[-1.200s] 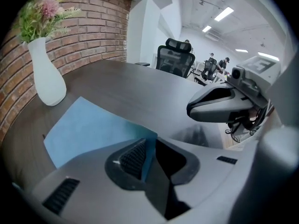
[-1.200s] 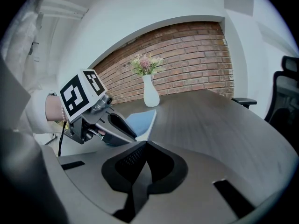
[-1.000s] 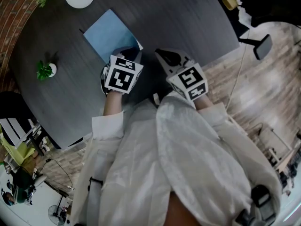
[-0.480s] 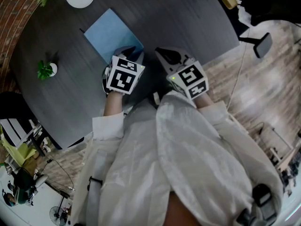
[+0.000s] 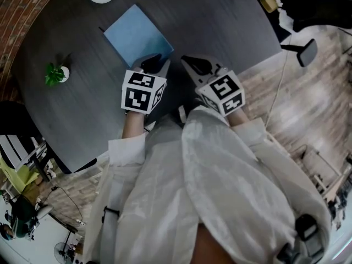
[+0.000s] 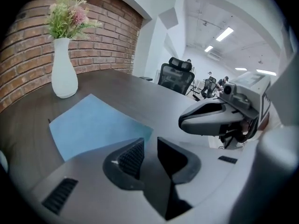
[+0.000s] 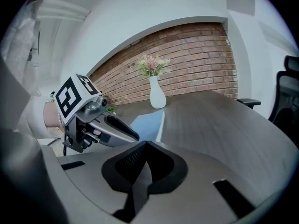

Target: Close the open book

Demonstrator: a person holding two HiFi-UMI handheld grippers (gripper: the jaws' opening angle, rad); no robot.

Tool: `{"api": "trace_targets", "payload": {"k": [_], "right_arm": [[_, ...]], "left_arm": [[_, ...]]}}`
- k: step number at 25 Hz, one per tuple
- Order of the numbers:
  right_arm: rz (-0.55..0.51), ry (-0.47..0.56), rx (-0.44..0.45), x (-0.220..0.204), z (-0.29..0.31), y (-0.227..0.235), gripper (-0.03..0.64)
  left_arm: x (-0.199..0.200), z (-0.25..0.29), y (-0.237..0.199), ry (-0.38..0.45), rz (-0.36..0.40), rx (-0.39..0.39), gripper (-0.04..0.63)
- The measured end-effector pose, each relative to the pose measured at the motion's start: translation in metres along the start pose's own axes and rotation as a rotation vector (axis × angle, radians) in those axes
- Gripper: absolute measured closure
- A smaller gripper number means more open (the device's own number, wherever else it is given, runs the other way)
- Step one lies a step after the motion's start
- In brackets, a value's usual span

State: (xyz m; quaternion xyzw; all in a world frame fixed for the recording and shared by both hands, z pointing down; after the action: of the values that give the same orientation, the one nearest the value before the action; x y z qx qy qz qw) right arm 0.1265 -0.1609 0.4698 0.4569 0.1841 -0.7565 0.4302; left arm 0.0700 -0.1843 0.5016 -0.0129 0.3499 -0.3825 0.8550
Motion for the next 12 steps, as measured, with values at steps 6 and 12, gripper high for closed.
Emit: {"api": "trace_targets", "payload": {"k": [6, 12], "right_arm": [[0.023, -0.017, 0.027, 0.007, 0.009, -0.021, 0.611], [0.101, 0.045, 0.089, 0.030, 0.015, -0.039, 0.612]], "left_arm": [[-0.007, -0.027, -0.007, 0.052, -0.045, -0.032, 0.552], [-0.013, -0.051, -0.014, 0.106, -0.074, -0.055, 0.586]]}}
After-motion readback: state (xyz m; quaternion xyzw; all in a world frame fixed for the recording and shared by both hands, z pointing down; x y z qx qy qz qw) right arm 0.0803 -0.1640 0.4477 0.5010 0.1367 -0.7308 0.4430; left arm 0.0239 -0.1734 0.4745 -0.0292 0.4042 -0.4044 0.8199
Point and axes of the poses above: the fingertips, and each gripper's own axes: z forward along the fingers, y to its right, x out of its top, the point moved 1 cm from there along -z, backward along the fingers, and after that the axes turned 7 degrees about -z, right-handed, at the moved point
